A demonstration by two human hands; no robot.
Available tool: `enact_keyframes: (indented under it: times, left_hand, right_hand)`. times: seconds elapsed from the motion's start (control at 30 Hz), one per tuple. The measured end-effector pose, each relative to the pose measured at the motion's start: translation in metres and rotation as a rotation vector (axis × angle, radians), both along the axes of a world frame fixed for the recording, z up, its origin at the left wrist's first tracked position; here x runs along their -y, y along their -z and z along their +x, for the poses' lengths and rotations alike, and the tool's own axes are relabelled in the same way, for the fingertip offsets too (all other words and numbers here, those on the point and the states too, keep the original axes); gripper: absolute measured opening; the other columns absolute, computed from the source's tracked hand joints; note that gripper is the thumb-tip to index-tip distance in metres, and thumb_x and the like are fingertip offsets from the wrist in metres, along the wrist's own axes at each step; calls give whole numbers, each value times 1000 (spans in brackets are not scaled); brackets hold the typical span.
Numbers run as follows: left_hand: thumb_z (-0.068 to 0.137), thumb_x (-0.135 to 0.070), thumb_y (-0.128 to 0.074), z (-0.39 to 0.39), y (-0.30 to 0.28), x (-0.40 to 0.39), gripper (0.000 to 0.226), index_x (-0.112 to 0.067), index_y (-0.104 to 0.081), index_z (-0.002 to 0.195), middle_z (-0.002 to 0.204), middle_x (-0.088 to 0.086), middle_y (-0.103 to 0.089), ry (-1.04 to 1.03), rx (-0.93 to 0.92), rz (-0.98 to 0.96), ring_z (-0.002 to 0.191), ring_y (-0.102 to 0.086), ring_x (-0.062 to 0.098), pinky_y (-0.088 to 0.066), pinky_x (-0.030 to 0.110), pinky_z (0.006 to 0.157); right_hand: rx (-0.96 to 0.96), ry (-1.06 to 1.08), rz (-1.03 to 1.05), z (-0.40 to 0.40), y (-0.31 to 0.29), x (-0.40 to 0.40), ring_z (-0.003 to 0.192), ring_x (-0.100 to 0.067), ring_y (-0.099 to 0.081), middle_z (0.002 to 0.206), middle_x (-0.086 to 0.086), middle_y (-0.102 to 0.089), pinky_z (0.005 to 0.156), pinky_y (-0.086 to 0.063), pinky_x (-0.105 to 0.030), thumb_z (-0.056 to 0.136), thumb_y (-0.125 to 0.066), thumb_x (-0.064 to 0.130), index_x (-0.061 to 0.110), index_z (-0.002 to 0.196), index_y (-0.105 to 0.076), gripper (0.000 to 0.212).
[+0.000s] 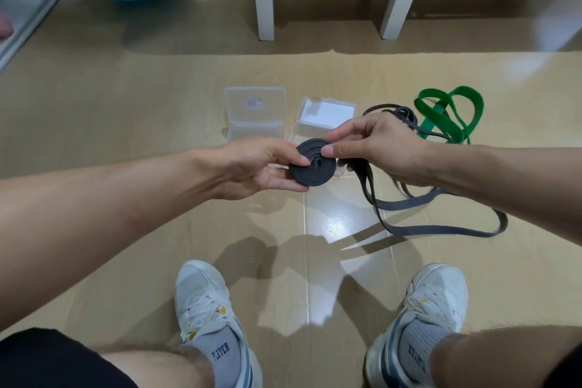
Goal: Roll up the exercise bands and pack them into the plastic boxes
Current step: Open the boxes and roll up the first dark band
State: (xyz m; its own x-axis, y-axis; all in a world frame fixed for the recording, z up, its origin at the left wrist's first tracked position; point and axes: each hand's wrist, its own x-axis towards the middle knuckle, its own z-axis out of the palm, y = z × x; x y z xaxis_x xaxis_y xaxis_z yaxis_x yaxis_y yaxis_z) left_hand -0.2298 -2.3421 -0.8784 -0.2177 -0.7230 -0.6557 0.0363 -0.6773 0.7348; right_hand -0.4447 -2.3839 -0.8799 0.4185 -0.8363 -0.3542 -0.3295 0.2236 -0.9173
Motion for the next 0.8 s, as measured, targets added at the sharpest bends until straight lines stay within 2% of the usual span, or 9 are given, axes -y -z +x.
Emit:
enact_keyframes:
  times: [0.07, 0.1, 0.23, 0.3, 0.37, 0.47, 0.6, 0.7, 0.8]
  left_hand:
    - [90, 1, -68, -1, 2, -2, 27, 4, -67, 116, 123, 27, -68, 40, 25, -16, 91, -75, 29, -65, 37, 74]
    - [89, -3, -71, -1, 3, -2, 30, 4, -66, 118, 126, 27, -67, 49, 27, -21, 92, -76, 30, -64, 37, 73]
    - [89, -9, -72, -1, 5, -2, 13, -4, -63, 98, 102, 15, -73, 9, -13, -38, 87, -77, 28, -65, 41, 74]
    - [91, -7, -70, -2, 5, -2, 7, -4, -64, 94, 97, 13, -75, -23, -21, -47, 85, -77, 27, -65, 42, 74]
    - [93, -8, -67, 0, 6, -1, 4, -4, -68, 95, 99, 12, -75, -47, -44, -47, 87, -76, 26, -65, 41, 72]
    - [94, -9, -66, 3, 7, 2, 13, -2, -69, 105, 105, 12, -75, -100, -90, -51, 93, -76, 26, -64, 39, 72]
    - [94, -8, -67, 6, 6, 2, 11, -6, -65, 104, 108, 13, -75, -76, -100, -62, 96, -76, 28, -64, 42, 79]
    - [91, -14, -73, 9, 1, 2, 13, -12, -68, 103, 105, 7, -76, 131, 110, -151, 99, -75, 23, -64, 44, 80]
    - [84, -24, -82, 5, -4, 1, 21, -16, -76, 103, 89, -2, -78, 294, 380, -311, 92, -74, 11, -65, 43, 77]
  right_hand:
    - [24, 15, 5, 1, 3, -6, 77, -21, -68, 87, -20, -76, 79, -58, -28, 76, -85, 5, 3, 97, -75, 23]
    - [32, 16, 8, 2, 4, -8, 77, -19, -69, 83, -15, -76, 79, -58, -27, 77, -84, 4, 4, 97, -75, 22]
    - [74, 26, 73, 6, 2, -7, 77, -20, -67, 78, -9, -73, 85, -57, -34, 82, -80, 3, 5, 95, -70, 17]
    - [123, 38, 122, 9, 1, -7, 70, -24, -64, 77, -11, -71, 75, -59, -34, 84, -78, 3, 7, 93, -64, 17]
    - [166, 51, 152, 10, 0, -8, 67, -25, -65, 78, -13, -71, 67, -59, -31, 84, -77, 1, 6, 96, -61, 21]
    - [170, 66, 117, 8, 2, -8, 79, -32, -69, 91, -20, -73, 82, -60, -41, 80, -79, -1, 5, 105, -60, 31]
    - [112, 99, 43, 8, 3, -12, 74, -27, -72, 91, -18, -77, 74, -61, -38, 80, -81, 1, 8, 99, -61, 28]
    - [-58, 21, -75, 6, 3, -15, 81, -29, -74, 86, -7, -80, 83, -59, -46, 81, -83, 8, 10, 98, -63, 26]
    - [-215, -127, -192, 9, 1, -21, 89, -27, -74, 86, 7, -80, 91, -57, -53, 81, -85, 18, 20, 96, -65, 25]
